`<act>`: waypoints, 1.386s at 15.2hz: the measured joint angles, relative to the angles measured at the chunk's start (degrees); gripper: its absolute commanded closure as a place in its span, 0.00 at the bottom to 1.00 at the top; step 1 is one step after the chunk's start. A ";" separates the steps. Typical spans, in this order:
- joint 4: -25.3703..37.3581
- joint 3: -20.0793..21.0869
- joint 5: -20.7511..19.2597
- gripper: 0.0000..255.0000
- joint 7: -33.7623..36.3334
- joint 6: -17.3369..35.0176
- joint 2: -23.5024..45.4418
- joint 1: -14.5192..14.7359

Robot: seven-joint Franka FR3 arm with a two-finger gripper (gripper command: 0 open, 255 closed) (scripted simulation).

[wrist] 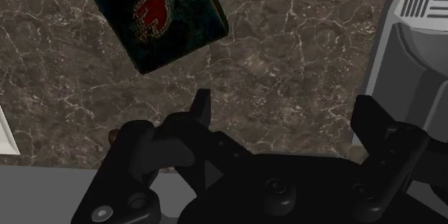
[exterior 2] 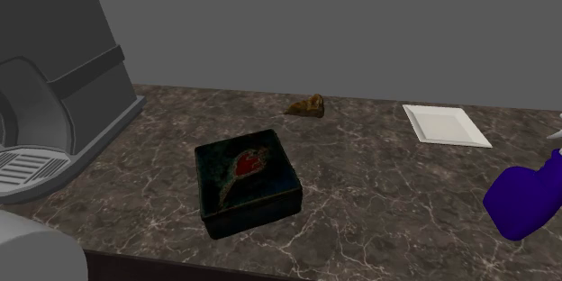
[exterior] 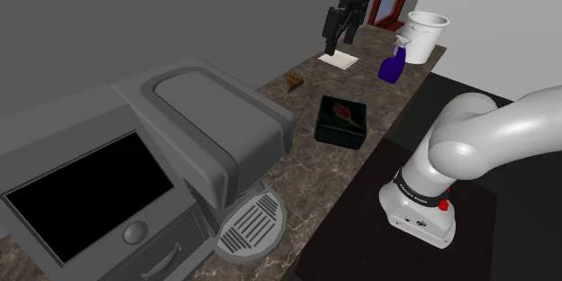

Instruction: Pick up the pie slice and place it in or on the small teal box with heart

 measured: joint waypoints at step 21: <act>12.20 -0.36 -0.94 0.00 19.47 22.52 37.44 -8.91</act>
